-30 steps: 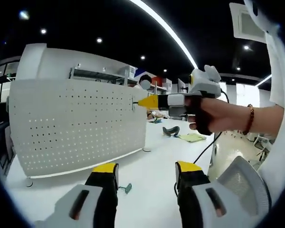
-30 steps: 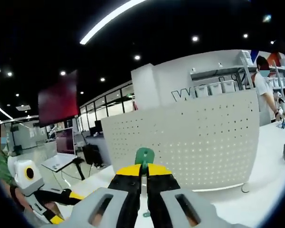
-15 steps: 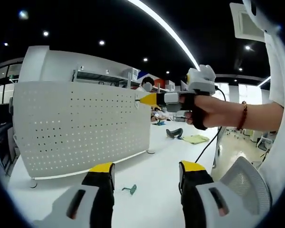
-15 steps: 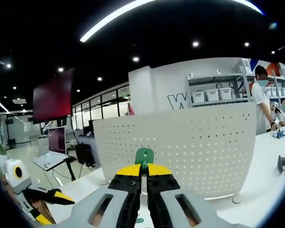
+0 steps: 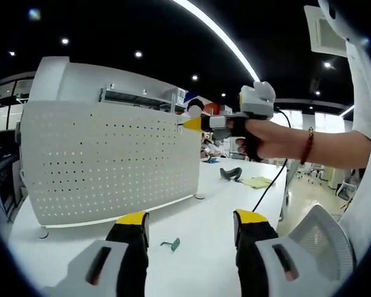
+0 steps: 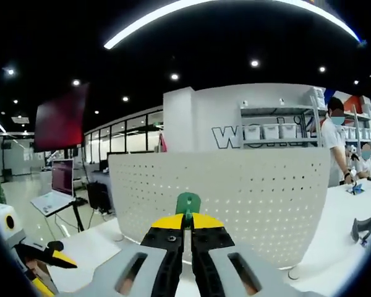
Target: Insert the hook assembly into the mounting plate slot until the hook locks in place.
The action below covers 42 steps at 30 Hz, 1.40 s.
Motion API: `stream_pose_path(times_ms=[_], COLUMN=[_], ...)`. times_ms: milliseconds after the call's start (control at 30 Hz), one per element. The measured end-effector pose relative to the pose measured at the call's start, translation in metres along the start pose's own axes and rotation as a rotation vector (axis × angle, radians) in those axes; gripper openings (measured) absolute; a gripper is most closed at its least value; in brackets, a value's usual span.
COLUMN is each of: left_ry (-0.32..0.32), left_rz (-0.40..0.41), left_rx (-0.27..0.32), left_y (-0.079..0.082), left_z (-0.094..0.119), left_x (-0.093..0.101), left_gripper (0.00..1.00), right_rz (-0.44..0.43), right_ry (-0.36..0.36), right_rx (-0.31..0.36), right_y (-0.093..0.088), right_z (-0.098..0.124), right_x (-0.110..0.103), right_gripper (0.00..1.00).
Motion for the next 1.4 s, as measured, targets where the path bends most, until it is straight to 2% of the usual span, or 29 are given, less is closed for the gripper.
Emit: stream_pose_path(times_ms=[300,767,1400], left_ry=[0.015,0.038,0.065], left_rz=[-0.007,-0.009,-0.007], left_rx=[0.018,0.029,0.022], left_y=[0.004,0.004,0.001], left_z=[0.0,0.004,0.007], left_x=[-0.006,-0.011,-0.021], left_gripper=[0.62,0.7,0.7], right_rz=[0.036,0.077,0.072], right_ry=[-0.029,-0.07,-0.122], right_rx=[0.007,0.032,0.038], right_y=[0.005,0.023,0.026], right_z=[-0.016,-0.033,-0.051], right_x=[0.013,0.036,0.055], right_gripper=[0.01,0.01,0.01])
Point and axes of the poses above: the point that each gripper's makers call its tool centre point, and the gripper's own axes: z roughly backward along the fingers, x roughly to its right, y roughly out of its top, the point moved 1 cm from there along z, roughly backward along the fingers, and after that the axes turned 7 degrees about y, right-handed, at the moved point
